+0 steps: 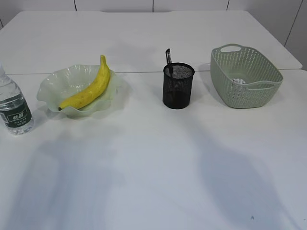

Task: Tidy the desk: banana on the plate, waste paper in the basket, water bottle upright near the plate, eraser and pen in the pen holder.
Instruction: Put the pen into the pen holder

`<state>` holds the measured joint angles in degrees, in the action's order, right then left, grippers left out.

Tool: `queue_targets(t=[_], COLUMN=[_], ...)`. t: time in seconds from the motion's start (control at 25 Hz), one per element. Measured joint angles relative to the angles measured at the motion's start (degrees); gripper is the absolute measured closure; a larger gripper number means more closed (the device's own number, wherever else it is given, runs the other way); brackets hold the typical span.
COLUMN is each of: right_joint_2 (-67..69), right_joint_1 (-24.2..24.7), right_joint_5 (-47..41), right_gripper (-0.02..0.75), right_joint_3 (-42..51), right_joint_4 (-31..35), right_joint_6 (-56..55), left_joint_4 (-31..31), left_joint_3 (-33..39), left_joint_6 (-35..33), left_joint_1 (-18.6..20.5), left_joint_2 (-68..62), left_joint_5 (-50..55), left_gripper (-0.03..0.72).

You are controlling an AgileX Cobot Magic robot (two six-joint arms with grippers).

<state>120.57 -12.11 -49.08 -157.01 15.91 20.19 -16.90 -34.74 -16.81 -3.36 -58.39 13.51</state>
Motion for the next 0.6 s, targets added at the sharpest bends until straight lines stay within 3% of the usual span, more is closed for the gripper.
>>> queue_targets(t=[0.6], right_joint_2=[-14.3], right_joint_1=[0.0], right_joint_5=[-5.7], right_gripper=[0.678], right_joint_3=[-0.1], right_joint_4=[-4.5], right_joint_6=[-3.7], left_joint_4=[-0.5], left_joint_3=[0.0], left_joint_6=[0.0], left_joint_1=[0.0], left_joint_2=[2.3], left_joint_5=[0.0], left_gripper=[0.151])
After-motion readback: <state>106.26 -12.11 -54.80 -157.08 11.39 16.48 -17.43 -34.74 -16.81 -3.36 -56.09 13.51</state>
